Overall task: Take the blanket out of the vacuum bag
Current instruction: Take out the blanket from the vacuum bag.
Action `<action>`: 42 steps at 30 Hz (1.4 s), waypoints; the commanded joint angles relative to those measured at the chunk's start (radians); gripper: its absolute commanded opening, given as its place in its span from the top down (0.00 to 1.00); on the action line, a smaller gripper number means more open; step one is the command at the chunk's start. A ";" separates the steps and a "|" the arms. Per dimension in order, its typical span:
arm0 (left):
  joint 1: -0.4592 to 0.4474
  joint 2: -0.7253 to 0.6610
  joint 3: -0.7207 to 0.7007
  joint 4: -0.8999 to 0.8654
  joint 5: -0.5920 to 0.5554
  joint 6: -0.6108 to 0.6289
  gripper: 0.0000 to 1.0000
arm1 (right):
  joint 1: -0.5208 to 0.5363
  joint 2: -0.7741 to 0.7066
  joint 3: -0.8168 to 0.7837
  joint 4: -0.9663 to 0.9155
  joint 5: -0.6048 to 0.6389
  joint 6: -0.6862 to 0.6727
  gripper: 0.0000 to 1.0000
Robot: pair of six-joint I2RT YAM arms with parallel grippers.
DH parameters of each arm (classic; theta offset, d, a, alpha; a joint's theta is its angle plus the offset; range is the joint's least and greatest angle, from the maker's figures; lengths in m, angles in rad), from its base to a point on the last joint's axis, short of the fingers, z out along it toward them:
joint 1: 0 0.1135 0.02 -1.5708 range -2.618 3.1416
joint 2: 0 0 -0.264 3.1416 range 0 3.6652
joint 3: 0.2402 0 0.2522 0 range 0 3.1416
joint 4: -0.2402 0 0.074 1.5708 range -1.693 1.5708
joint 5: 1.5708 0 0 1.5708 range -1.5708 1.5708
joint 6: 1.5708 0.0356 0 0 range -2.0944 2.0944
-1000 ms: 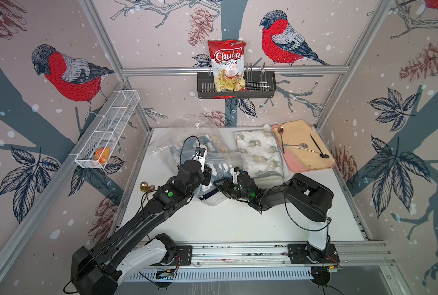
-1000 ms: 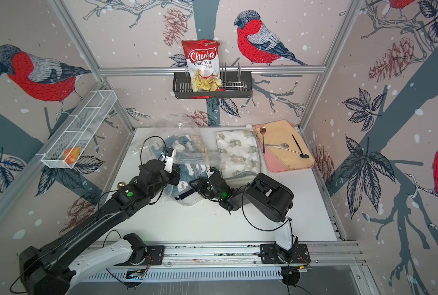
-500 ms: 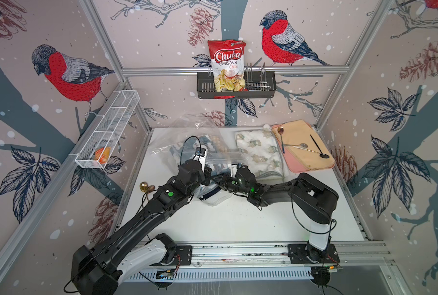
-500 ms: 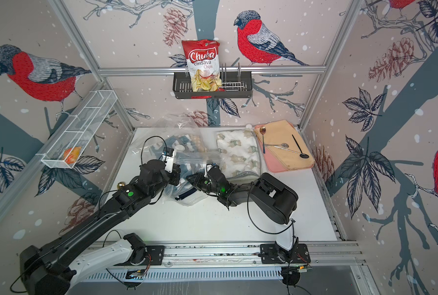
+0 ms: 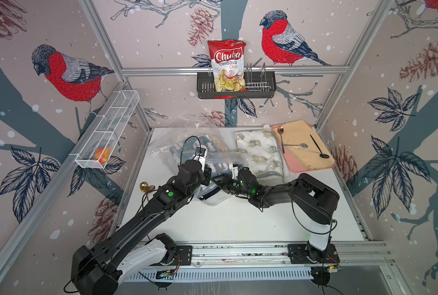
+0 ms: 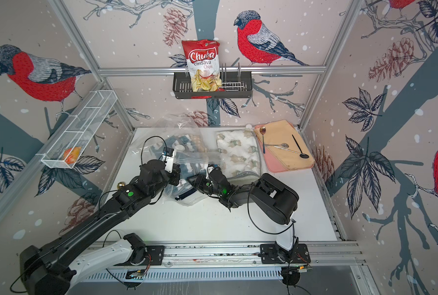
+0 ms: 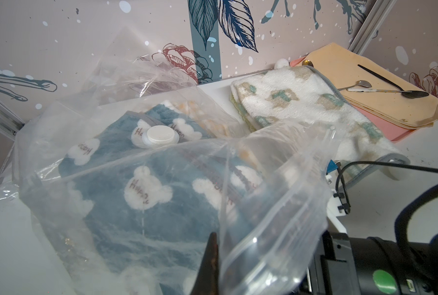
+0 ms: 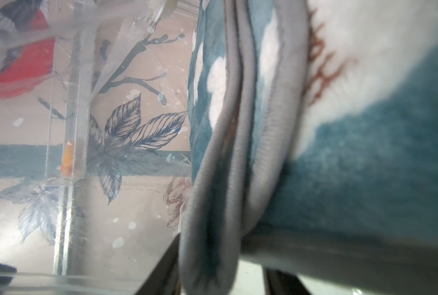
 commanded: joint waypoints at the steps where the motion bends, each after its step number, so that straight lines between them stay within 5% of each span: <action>1: -0.001 -0.002 0.000 0.039 -0.003 0.003 0.94 | 0.000 0.033 -0.007 0.079 -0.034 0.040 0.41; 29: -0.001 0.002 -0.001 0.039 -0.001 0.003 0.92 | -0.029 0.143 0.107 -0.013 -0.064 0.044 0.41; 42: -0.001 0.000 -0.001 0.039 -0.002 0.003 0.92 | -0.034 0.077 0.204 -0.047 -0.152 -0.015 0.79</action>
